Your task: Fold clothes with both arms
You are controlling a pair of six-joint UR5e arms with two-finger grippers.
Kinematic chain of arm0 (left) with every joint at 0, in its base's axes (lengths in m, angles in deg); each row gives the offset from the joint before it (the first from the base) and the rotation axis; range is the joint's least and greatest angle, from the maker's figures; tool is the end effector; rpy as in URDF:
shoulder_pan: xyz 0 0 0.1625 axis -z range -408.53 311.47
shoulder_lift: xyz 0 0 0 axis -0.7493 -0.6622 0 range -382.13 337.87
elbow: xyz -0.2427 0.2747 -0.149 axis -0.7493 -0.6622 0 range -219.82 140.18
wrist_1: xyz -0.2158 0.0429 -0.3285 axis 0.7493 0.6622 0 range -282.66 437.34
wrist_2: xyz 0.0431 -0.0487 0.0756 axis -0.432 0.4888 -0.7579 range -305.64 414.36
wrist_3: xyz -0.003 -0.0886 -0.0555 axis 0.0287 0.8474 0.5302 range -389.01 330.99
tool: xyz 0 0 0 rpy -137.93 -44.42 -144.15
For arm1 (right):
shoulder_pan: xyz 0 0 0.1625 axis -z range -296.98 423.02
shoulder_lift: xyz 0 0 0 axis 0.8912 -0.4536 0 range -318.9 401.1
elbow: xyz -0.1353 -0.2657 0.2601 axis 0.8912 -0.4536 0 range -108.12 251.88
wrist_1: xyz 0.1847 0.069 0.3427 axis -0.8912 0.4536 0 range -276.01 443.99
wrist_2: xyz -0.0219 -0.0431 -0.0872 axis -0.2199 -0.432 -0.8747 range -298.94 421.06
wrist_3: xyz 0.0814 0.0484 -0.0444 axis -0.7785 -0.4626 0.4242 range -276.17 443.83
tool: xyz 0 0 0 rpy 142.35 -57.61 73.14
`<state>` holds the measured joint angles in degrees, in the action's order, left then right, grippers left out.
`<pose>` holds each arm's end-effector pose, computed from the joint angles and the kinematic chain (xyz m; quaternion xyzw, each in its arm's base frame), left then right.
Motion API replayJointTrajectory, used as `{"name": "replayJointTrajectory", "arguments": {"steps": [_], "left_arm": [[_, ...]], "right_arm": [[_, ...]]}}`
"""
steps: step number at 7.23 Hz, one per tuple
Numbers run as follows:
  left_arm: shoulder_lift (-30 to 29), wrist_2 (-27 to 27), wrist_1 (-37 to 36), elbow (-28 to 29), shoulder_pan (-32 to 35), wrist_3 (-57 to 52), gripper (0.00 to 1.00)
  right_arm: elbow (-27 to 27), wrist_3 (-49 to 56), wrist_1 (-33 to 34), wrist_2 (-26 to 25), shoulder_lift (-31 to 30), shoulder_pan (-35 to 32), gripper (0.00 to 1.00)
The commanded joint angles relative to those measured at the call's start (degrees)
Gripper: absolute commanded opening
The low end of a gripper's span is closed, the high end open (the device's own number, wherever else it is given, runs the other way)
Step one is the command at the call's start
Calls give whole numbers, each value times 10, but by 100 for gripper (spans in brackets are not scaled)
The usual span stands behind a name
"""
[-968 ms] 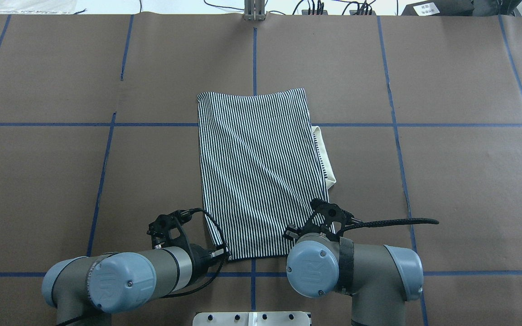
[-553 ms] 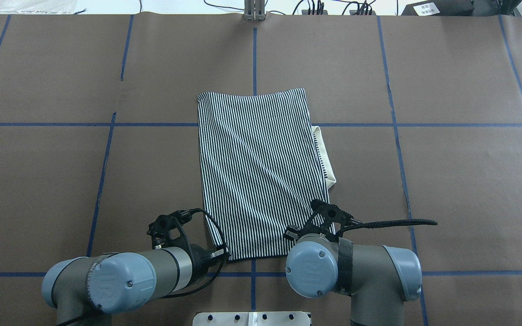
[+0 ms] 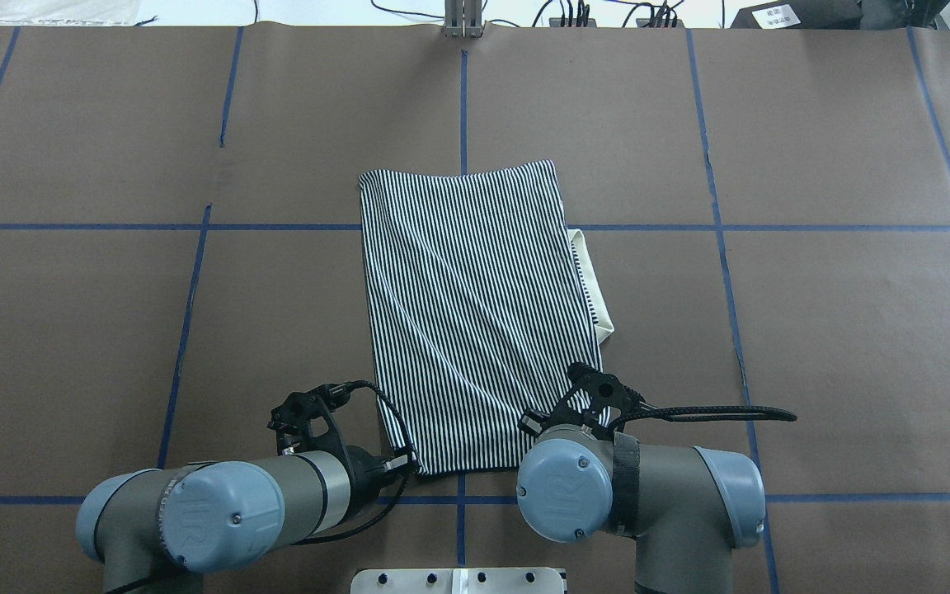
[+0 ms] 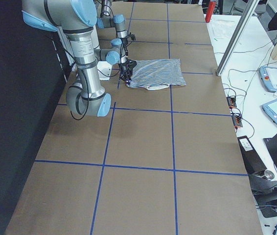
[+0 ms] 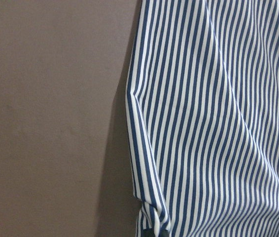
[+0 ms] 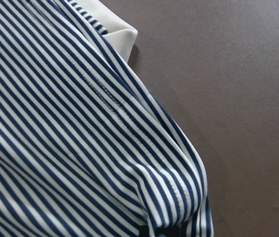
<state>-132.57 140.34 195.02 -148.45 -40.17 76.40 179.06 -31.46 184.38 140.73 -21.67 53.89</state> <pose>0.5360 -0.2208 0.2482 -0.0045 0.5506 -0.1907 0.8127 -0.5556 -0.2434 0.2833 0.0443 -0.3005 0.3070 0.9020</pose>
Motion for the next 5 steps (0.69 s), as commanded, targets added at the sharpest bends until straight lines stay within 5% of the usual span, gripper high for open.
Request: {"name": "replayJointTrajectory", "arguments": {"steps": [1, 3, 5], "left_arm": [[-1, 1, 0, 0, 0, 0, 0], [-7, 5, -3, -16, 6, -13, 0], [-7, 11, -104, -130, 13, -55, 0]], "right_arm": [[5, -5, -1, -6, 6, -4, 0], [26, -5, 0, -6, 13, -11, 0], [120, -5, 29, -5, 14, -16, 0]]}}
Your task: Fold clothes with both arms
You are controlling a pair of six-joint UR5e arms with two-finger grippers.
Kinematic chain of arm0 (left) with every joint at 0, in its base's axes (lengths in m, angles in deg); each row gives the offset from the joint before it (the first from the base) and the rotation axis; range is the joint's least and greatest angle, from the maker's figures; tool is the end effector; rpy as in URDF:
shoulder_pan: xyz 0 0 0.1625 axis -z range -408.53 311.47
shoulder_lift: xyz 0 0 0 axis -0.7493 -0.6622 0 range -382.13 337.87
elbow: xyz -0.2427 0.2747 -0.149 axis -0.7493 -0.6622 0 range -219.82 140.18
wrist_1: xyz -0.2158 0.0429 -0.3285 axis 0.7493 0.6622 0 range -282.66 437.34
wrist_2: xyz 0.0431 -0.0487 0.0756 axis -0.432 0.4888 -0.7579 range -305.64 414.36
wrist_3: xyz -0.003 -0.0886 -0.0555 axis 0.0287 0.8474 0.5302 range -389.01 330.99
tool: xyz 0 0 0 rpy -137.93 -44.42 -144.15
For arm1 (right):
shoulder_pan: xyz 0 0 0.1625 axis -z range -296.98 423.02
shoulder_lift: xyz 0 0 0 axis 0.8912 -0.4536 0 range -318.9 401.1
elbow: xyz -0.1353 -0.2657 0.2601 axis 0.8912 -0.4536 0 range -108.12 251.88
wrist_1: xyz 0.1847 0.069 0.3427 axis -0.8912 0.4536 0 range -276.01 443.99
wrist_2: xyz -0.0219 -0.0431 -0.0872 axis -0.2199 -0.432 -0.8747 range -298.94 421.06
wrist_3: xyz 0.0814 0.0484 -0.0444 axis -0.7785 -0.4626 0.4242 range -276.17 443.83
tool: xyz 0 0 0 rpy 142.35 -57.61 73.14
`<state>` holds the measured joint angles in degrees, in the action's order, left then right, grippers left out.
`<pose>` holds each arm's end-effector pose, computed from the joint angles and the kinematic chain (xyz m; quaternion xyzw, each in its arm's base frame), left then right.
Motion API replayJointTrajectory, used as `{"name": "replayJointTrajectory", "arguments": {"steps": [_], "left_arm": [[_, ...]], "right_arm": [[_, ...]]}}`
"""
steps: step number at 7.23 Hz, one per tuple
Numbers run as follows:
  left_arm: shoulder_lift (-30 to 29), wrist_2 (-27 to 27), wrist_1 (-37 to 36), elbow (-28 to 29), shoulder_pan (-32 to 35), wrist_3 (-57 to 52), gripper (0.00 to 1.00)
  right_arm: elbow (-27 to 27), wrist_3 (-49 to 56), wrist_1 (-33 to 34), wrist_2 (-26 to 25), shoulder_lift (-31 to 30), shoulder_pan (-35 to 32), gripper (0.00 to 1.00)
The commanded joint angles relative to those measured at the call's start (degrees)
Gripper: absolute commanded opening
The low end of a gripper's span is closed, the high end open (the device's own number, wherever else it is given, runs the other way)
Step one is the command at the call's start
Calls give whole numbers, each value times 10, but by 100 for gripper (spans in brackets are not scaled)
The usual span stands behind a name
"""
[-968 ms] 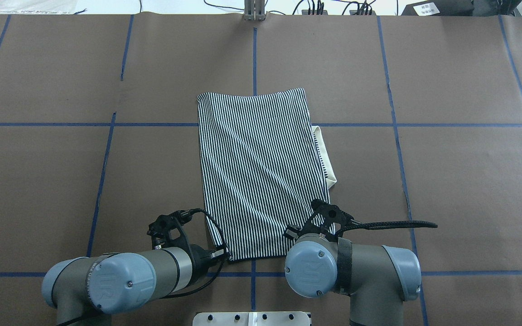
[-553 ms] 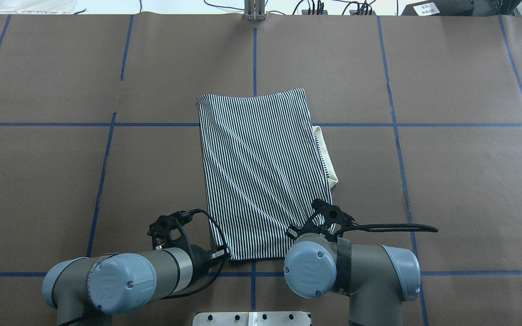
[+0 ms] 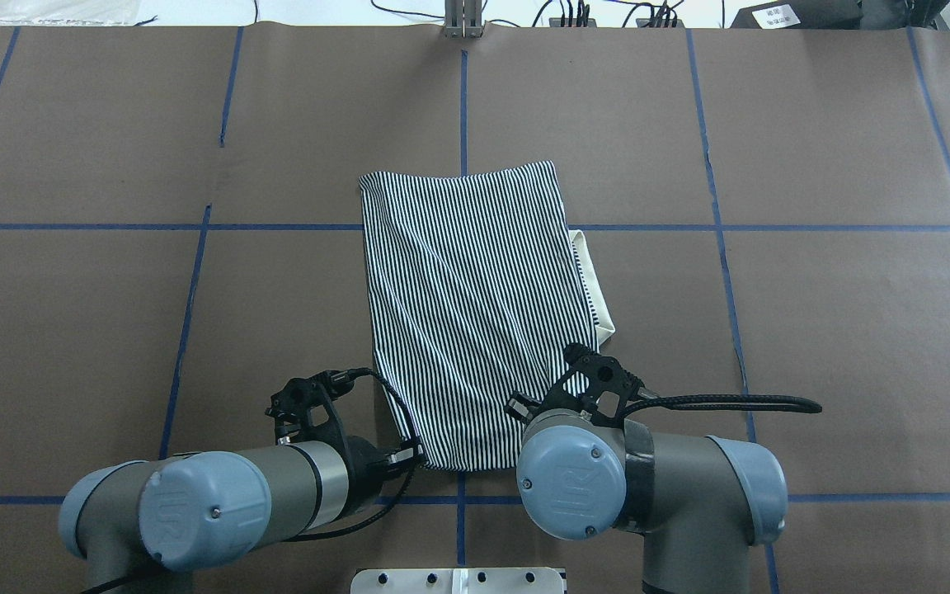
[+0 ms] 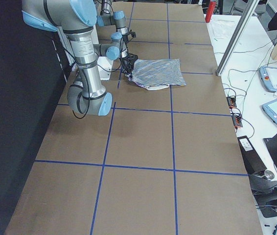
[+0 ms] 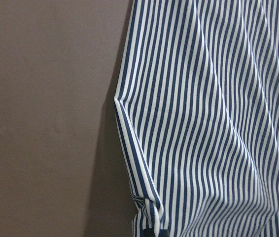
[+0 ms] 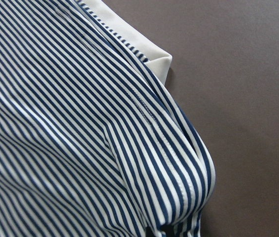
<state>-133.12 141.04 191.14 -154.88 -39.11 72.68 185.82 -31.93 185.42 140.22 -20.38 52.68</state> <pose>0.5025 -0.2246 0.2063 0.0125 0.5727 -0.1664 0.8026 -0.5218 -0.2508 0.2270 0.0408 -0.3575 0.3204 0.8763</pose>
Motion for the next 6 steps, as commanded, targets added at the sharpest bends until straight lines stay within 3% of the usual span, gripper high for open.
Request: {"name": "replayJointTrajectory", "arguments": {"steps": [1, 2, 3, 4, 6], "left_arm": [[-3, 42, -141, -142, 9, -18, 0], [-23, 79, -211, -194, 26, -18, 0], [-62, 94, -260, -201, 41, -26, 0], [-68, 92, -265, -194, 57, -57, 0], [-79, 95, -260, -125, 121, -115, 0]], "right_arm": [[131, 0, 95, 5, 2, -1, 0], [201, 1, 147, 12, 3, 0, 0], [214, 1, 168, 27, 20, -9, 0], [179, 3, 163, 26, 23, -8, 0], [114, 12, 111, 23, 27, -44, 0]]}}
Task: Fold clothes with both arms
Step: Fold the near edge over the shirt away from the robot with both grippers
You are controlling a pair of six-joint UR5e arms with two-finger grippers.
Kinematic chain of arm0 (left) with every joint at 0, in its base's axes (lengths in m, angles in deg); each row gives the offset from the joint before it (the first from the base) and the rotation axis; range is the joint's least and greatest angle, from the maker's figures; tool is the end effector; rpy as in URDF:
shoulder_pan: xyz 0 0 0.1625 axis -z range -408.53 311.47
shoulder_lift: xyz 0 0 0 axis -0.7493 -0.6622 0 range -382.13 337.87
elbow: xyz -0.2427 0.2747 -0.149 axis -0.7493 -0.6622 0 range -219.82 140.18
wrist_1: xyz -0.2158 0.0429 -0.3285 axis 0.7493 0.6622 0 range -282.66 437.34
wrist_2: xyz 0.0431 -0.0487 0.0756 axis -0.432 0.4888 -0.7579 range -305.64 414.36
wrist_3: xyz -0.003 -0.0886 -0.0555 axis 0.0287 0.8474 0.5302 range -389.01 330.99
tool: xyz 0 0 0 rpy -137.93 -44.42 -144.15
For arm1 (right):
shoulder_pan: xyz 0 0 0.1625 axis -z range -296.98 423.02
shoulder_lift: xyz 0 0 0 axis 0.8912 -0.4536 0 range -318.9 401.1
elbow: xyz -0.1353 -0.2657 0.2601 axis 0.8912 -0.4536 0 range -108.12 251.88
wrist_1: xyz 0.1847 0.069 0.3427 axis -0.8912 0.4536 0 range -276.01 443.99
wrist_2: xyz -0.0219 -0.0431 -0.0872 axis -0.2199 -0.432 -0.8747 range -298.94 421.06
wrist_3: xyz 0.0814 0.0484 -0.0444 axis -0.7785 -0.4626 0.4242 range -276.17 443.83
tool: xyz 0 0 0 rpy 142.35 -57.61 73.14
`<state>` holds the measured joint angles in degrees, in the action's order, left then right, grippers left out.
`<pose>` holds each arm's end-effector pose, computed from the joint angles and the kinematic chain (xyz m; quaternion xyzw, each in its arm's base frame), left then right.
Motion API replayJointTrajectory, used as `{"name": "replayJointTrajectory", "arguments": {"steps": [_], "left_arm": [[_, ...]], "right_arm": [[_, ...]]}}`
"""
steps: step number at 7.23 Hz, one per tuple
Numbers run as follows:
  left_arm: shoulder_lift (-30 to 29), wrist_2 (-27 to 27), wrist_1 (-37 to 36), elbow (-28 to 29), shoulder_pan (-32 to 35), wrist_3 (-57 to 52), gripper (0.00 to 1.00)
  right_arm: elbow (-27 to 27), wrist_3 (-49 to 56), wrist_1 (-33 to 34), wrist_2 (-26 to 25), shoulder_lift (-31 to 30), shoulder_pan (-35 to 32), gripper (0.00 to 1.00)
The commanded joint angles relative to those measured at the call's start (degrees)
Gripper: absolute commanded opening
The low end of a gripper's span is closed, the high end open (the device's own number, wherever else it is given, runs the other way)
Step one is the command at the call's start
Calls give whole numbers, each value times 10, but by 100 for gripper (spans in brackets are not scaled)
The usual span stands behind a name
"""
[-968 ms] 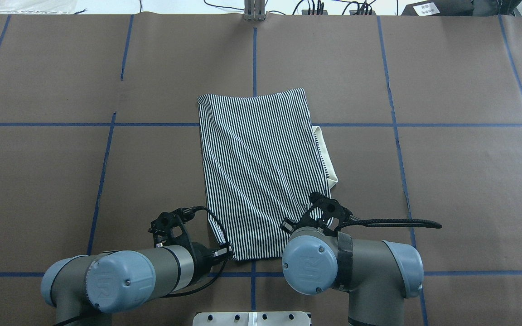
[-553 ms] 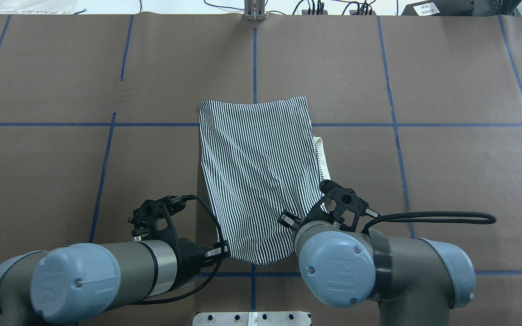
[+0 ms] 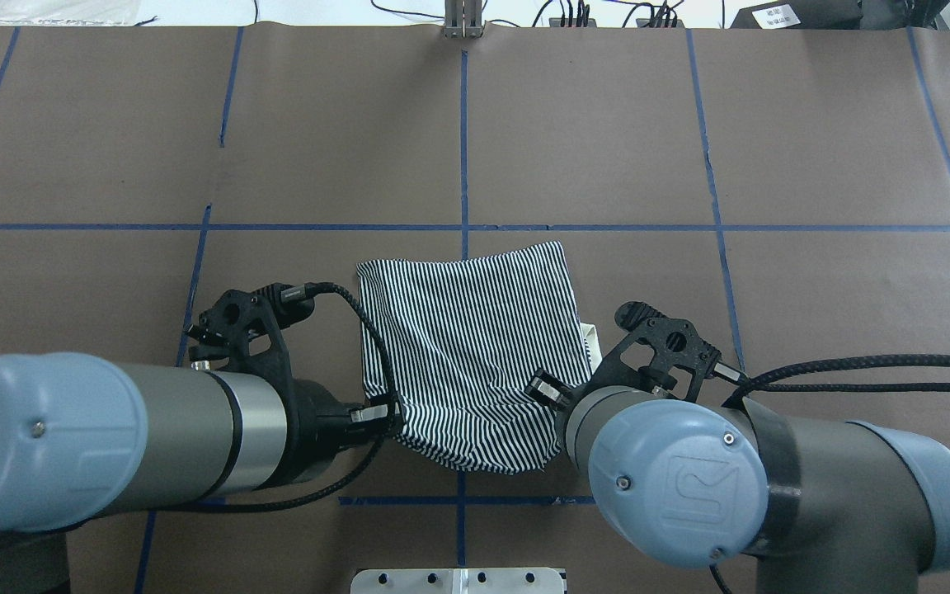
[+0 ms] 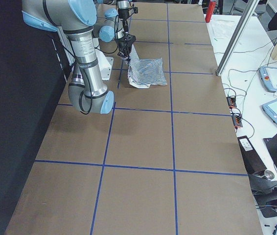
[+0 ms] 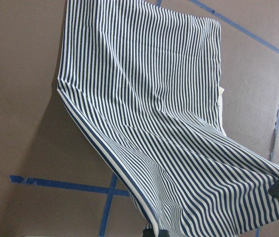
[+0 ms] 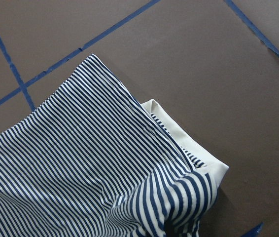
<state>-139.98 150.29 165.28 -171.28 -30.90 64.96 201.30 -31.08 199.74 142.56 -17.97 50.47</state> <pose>0.3926 -0.2532 0.1124 0.0231 0.5543 -0.1276 0.8222 -0.4285 -0.2478 0.1550 0.0274 -0.3835 0.3229 0.8648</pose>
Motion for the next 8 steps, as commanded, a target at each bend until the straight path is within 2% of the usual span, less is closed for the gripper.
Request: {"name": "replayJointTrajectory", "arguments": {"steps": [1, 3, 6, 7, 8], "left_arm": [[-15, 2, 19, 75, 69, -63, 0], [-20, 4, 94, 167, 113, -74, 0], [-37, 3, 195, 301, 139, -102, 0], [-38, 2, 217, 325, 140, -103, 0], [-38, 1, 219, 334, 140, -103, 0]], "right_arm": [[-98, 16, -79, 1, 16, -46, 0], [-206, 38, -156, 2, 47, -89, 0], [-372, 57, -259, 2, 104, -120, 0], [-403, 67, -298, 2, 105, -128, 0], [-412, 76, -305, 3, 105, -134, 0]]}}
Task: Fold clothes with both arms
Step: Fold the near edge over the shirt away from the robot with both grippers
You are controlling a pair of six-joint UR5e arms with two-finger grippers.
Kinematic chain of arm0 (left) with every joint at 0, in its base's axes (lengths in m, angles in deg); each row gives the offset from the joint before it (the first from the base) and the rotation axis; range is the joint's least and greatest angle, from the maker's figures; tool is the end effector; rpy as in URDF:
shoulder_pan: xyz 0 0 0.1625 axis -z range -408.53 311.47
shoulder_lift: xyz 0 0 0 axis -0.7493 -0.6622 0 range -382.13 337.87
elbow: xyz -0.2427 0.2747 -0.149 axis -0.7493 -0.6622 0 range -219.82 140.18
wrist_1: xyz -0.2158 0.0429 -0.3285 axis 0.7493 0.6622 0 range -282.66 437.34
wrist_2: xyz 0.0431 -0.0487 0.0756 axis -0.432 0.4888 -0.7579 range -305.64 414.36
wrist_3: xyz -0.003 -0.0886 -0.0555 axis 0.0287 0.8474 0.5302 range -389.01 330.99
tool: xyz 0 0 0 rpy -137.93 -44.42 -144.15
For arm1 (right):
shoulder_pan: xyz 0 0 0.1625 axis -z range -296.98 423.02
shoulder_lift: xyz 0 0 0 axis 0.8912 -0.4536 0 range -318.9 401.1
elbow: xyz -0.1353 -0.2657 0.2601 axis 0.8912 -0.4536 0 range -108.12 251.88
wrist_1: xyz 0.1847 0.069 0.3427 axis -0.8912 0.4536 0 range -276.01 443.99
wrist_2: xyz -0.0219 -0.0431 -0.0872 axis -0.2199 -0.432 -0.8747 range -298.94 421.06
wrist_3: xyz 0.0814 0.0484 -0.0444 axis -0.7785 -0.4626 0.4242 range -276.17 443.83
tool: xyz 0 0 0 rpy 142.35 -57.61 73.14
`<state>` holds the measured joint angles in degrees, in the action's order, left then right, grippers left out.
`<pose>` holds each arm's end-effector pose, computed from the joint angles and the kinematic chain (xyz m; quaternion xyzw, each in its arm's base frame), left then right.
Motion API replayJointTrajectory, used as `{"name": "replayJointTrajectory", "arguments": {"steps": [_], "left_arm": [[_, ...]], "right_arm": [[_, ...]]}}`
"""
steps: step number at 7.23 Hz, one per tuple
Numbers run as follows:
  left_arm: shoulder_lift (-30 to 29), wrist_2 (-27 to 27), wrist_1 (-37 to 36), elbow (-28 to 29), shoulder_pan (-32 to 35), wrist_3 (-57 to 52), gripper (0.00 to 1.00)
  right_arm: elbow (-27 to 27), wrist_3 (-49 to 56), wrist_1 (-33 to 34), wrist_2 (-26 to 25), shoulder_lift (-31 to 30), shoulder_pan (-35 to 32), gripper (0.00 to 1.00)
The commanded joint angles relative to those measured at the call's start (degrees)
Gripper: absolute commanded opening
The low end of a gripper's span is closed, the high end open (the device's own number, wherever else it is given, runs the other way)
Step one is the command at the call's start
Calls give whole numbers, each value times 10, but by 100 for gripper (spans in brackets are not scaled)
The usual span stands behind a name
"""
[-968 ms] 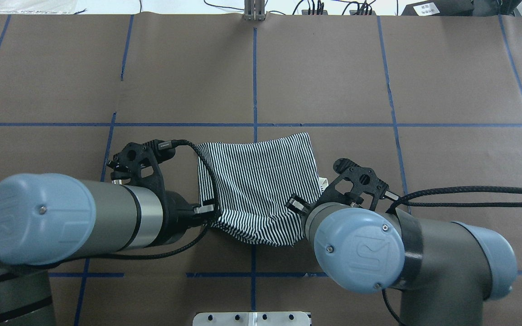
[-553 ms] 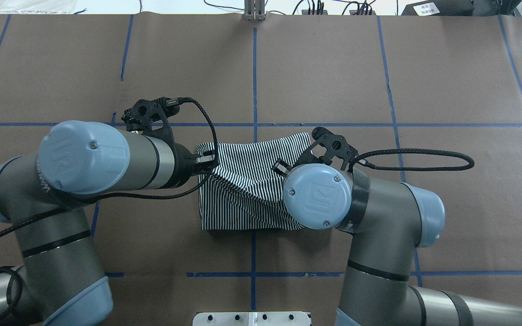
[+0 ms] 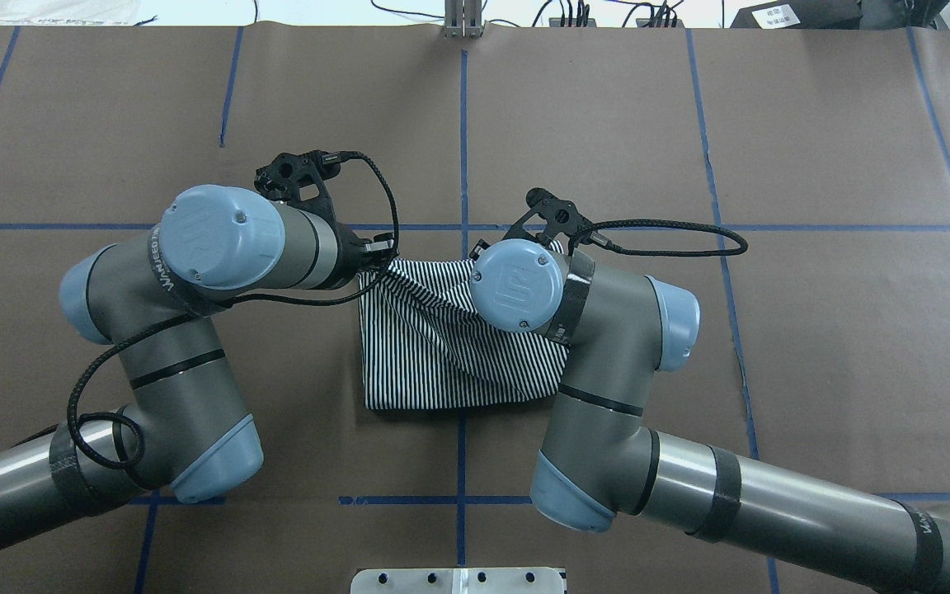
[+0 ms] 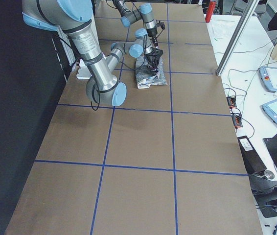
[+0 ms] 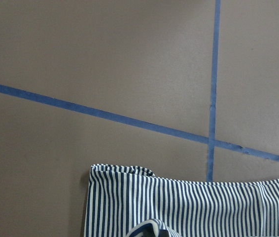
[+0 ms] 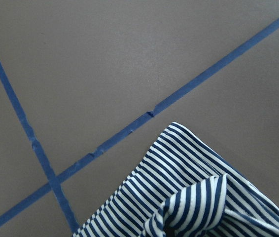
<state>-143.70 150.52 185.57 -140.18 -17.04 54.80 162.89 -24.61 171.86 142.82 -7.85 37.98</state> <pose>0.4683 -0.4300 0.2161 0.1177 0.4887 -0.1629 0.8490 -0.5531 -0.4222 0.2162 0.0880 -0.3706 0.3674 0.8485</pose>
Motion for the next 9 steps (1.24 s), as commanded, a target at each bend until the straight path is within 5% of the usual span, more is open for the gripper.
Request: {"name": "replayJointTrajectory", "arguments": {"steps": [1, 3, 4, 5, 9], "left_arm": [[-1, -2, 17, 32, 2, -1, 0], [-1, -2, 17, 42, 2, -1, 0], [-1, -1, 17, 42, 2, -3, 21], [0, -1, 18, 39, 2, -74, 99], [6, 26, 49, 37, 29, -138, 100]], "right_arm": [[-42, 19, -27, 1, 6, -16, 0], [-70, 24, -46, 2, 15, -23, 0], [-71, 44, -47, 2, 15, -24, 9], [-73, 91, -47, -1, 16, -24, 99], [-63, 225, -45, 34, 59, -27, 100]]}}
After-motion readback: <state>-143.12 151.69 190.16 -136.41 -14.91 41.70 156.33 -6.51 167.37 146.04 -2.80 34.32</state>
